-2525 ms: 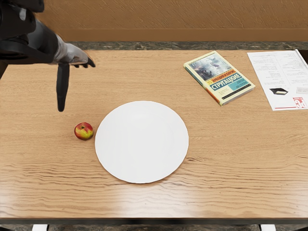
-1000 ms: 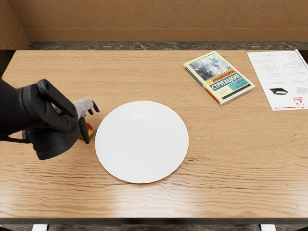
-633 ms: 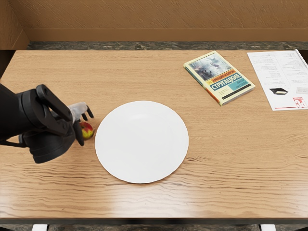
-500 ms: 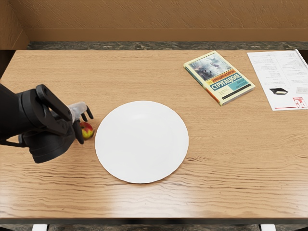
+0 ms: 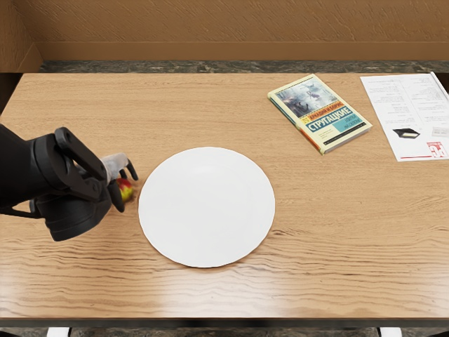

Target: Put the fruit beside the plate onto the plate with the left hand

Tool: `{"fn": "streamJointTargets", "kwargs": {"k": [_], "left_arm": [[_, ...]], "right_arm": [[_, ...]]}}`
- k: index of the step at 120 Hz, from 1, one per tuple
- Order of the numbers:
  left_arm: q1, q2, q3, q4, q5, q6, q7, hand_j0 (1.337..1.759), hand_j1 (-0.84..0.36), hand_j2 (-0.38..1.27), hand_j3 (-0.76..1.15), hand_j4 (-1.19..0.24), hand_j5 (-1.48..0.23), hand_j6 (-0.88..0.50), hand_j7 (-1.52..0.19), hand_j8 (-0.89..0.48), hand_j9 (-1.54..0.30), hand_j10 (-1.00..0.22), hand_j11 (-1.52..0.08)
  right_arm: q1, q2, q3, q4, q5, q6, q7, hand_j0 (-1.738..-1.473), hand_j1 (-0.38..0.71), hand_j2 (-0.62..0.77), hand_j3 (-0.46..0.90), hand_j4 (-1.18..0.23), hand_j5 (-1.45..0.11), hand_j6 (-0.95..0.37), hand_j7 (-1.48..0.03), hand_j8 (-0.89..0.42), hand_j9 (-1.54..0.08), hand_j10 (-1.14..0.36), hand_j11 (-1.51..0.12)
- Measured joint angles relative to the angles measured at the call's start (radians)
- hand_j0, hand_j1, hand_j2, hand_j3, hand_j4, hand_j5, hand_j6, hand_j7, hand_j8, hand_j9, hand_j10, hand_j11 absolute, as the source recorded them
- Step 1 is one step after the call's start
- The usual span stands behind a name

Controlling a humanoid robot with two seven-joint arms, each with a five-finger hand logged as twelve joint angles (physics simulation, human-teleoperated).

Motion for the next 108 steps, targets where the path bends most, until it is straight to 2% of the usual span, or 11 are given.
{"fn": "streamJointTargets", "kwargs": {"k": [22,32,43,51,62,72,75,86,91,96,108], "left_arm": [[0.015,0.000,0.003,0.011,0.000,0.000,0.000,1.658,-0.22,0.10,0.00,-0.49,-0.61,-0.48,-0.62,-0.47,-0.62,-0.48,-0.62],[0.014,0.000,0.004,0.013,0.001,-0.011,0.001,1.657,-0.29,0.20,0.00,-0.59,-0.76,-0.49,-0.77,-0.48,-0.77,-0.59,-0.77],[0.014,0.000,0.006,0.015,0.002,-0.032,0.003,1.653,-0.29,0.24,0.00,-0.69,-0.90,-0.45,-0.90,-0.44,-0.91,-0.69,-0.91],[0.011,0.000,0.008,0.015,0.000,-0.040,0.003,1.651,-0.26,0.21,0.00,-0.74,-0.98,-0.43,-0.98,-0.43,-0.99,-0.72,-0.98],[-0.005,0.000,0.019,0.013,-0.009,-0.057,0.002,1.652,-0.33,0.41,0.00,-0.77,-1.06,-0.38,-1.04,-0.38,-1.05,-0.70,-1.05],[-0.040,0.000,0.031,0.013,-0.015,-0.090,0.001,1.652,-0.36,0.46,0.00,-0.79,-1.11,-0.35,-1.08,-0.35,-1.09,-0.69,-1.09],[-0.064,0.000,0.035,0.012,-0.018,-0.107,0.001,1.652,-0.38,0.54,0.00,-0.79,-1.13,-0.34,-1.10,-0.34,-1.10,-0.69,-1.10],[-0.148,0.000,0.052,0.010,-0.021,-0.165,0.000,1.652,-0.37,0.46,0.00,-0.80,-1.17,-0.31,-1.14,-0.33,-1.12,-0.71,-1.13],[-0.181,0.000,0.060,0.008,-0.023,-0.188,0.002,1.652,-0.40,0.53,0.00,-0.80,-1.19,-0.29,-1.15,-0.31,-1.13,-0.69,-1.14],[-0.213,0.000,0.065,0.006,-0.022,-0.222,0.003,1.651,-0.41,0.52,0.00,-0.81,-1.20,-0.28,-1.16,-0.31,-1.14,-0.69,-1.15],[-0.247,0.000,0.042,0.006,-0.020,-0.288,0.005,1.650,-0.41,0.58,0.00,-0.81,-1.23,-0.28,-1.15,-0.31,-1.15,-0.71,-1.16]], "right_arm": [[0.000,0.000,0.000,0.000,0.000,0.000,0.000,-1.658,-0.33,0.00,0.00,-0.02,-0.02,-0.02,-0.02,-0.02,-0.02,-0.02,-0.02],[0.000,0.000,0.000,0.000,0.000,0.000,0.000,-1.658,-0.33,0.00,0.00,-0.02,-0.02,-0.02,-0.02,-0.02,-0.02,-0.02,-0.02],[0.000,0.000,0.000,0.000,0.000,0.000,0.000,-1.658,-0.33,0.00,0.00,-0.02,-0.02,-0.02,-0.02,-0.02,-0.02,-0.02,-0.02],[0.000,0.000,0.000,0.000,0.000,0.000,0.000,-1.658,-0.33,0.00,0.00,-0.02,-0.02,-0.02,-0.02,-0.02,-0.02,-0.02,-0.02],[0.000,0.000,0.000,0.000,0.000,0.000,0.000,-1.658,-0.33,0.00,0.00,-0.02,-0.02,-0.02,-0.02,-0.02,-0.02,-0.02,-0.02],[0.000,0.000,0.000,0.000,0.000,0.000,0.000,-1.658,-0.33,0.00,0.00,-0.02,-0.02,-0.02,-0.02,-0.02,-0.02,-0.02,-0.02],[0.000,0.000,0.000,0.000,0.000,0.000,0.000,-1.658,-0.33,0.00,0.00,-0.02,-0.02,-0.02,-0.02,-0.02,-0.02,-0.02,-0.02],[0.000,0.000,0.000,0.000,0.000,0.000,0.000,-1.658,-0.33,0.00,0.00,-0.02,-0.02,-0.02,-0.02,-0.02,-0.02,-0.02,-0.02],[0.000,0.000,0.000,0.000,0.000,0.000,0.000,-1.658,-0.33,0.00,0.00,-0.02,-0.02,-0.02,-0.02,-0.02,-0.02,-0.02,-0.02],[0.000,0.000,0.000,0.000,0.000,0.000,0.000,-1.658,-0.33,0.00,0.00,-0.02,-0.02,-0.02,-0.02,-0.02,-0.02,-0.02,-0.02],[0.000,0.000,0.000,0.000,0.000,0.000,0.000,-1.658,-0.33,0.00,0.00,-0.02,-0.02,-0.02,-0.02,-0.02,-0.02,-0.02,-0.02]]}}
